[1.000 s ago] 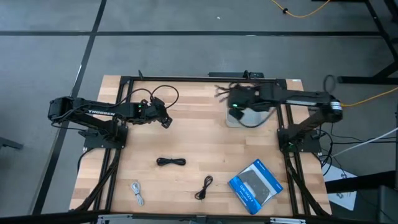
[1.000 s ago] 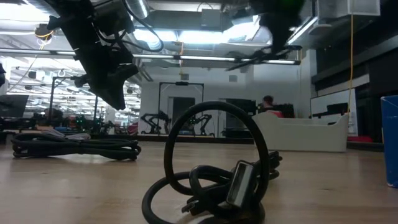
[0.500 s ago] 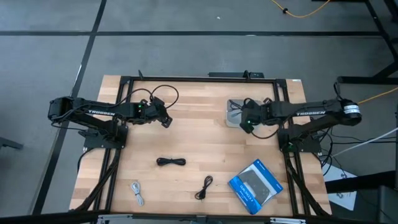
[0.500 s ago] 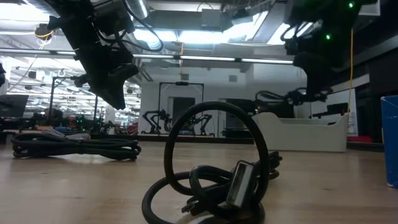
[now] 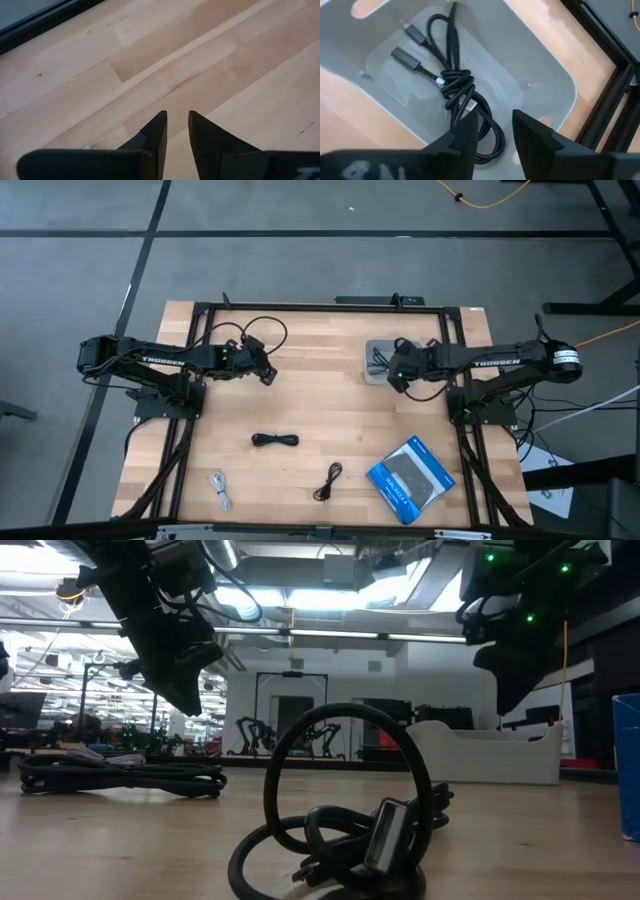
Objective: Pick and place USB-C Cables
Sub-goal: Put the gray USB cable into the gray bin
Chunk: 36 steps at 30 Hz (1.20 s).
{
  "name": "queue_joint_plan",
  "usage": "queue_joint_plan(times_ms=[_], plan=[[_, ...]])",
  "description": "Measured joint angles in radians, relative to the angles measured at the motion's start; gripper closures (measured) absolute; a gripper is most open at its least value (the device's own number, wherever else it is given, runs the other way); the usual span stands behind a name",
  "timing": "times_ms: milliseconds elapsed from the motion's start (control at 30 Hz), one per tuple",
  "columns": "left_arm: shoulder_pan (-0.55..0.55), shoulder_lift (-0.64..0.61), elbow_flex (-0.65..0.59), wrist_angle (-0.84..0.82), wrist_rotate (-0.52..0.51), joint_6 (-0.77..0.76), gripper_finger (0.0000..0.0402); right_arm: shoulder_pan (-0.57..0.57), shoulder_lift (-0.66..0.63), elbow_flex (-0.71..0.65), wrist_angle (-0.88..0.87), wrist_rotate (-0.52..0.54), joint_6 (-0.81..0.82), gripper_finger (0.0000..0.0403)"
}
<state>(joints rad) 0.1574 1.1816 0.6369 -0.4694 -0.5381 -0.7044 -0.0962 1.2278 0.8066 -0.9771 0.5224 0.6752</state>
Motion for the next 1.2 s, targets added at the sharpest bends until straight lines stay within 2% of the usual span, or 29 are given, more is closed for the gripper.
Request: queue_joint_plan(times_ms=[133,367,567,667,767,900,967,1033,1133,1200], plan=[[0.0,0.0,0.0,0.0,0.0,0.0,0.0329,-0.006,0.0,0.028,-0.001,0.0,-0.027,0.0276],[0.0,0.0,0.0,0.0,0.0,0.0,0.0329,-0.006,0.0,0.164,0.002,0.0,-0.105,0.0275],[0.0,0.0,0.0,0.0,0.0,0.0,0.0329,0.018,0.0,0.238,0.026,-0.003,-0.105,0.0274],[0.0,0.0,0.0,0.0,-0.001,0.018,0.0329,0.04,0.0,0.239,0.074,-0.06,-0.111,0.0274],[0.001,0.0,0.0,-0.009,-0.011,0.16,0.0329,0.067,0.0,0.239,0.098,-0.133,-0.129,0.0274],[0.012,0.0,0.0,-0.011,-0.035,0.512,0.0329,0.112,0.0,0.239,0.098,-0.151,-0.134,0.0274],[0.026,0.0,0.0,-0.008,-0.029,0.542,0.0329,0.13,0.0,0.239,0.099,-0.151,-0.134,0.0274],[0.062,0.004,0.002,-0.022,0.008,0.482,0.0329,0.145,0.0,0.239,0.099,-0.151,-0.134,0.0274],[0.157,0.004,0.022,-0.083,0.141,0.341,0.0329,0.157,0.0,0.239,0.101,-0.15,-0.134,0.0274],[0.226,0.004,0.031,-0.125,0.227,0.319,0.0329,0.16,0.0,0.239,0.104,-0.15,-0.134,0.0274]])
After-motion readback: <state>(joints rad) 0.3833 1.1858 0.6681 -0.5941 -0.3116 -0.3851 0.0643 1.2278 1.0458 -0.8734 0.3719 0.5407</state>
